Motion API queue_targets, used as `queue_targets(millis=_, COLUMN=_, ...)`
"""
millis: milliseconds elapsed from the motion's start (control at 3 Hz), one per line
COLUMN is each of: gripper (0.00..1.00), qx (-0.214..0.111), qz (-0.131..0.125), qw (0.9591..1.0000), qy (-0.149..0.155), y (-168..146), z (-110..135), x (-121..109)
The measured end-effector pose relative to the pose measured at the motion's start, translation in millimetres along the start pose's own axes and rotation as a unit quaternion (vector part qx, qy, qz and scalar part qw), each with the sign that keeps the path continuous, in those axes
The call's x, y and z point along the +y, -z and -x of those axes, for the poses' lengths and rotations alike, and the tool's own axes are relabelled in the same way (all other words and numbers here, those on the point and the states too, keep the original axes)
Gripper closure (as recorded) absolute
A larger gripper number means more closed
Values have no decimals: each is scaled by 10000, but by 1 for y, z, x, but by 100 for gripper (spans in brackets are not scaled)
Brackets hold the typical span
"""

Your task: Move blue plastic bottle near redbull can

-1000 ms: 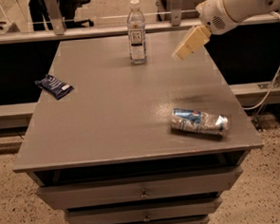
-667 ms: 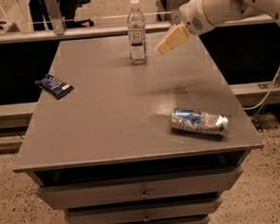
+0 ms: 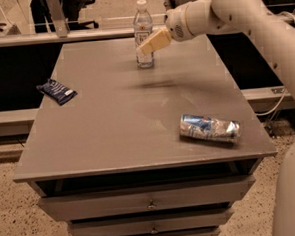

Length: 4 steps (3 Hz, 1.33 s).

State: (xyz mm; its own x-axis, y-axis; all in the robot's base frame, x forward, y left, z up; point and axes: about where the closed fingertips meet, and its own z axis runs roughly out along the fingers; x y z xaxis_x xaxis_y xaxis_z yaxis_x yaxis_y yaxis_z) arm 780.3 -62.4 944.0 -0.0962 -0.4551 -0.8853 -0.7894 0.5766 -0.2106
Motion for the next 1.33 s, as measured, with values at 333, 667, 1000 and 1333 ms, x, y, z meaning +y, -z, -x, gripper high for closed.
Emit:
queue_targets(millis=333, gripper=1, qx=-335, qz=43, qw=9993, qy=-131, y=-32, z=6, x=-8)
queue_targets(millis=667, gripper=23, qx=-573, qz=69, qw=9979, qy=-293, y=-46, z=8, x=-17)
queue_targets(millis=1000, gripper=47, qx=-623, qz=201, qw=9965, qy=-523, y=-53, z=5, x=-19)
queue_targets(millis=1333, gripper=70, qx=-665, qz=426, qw=9947, qy=-657, y=-50, z=7, x=-13)
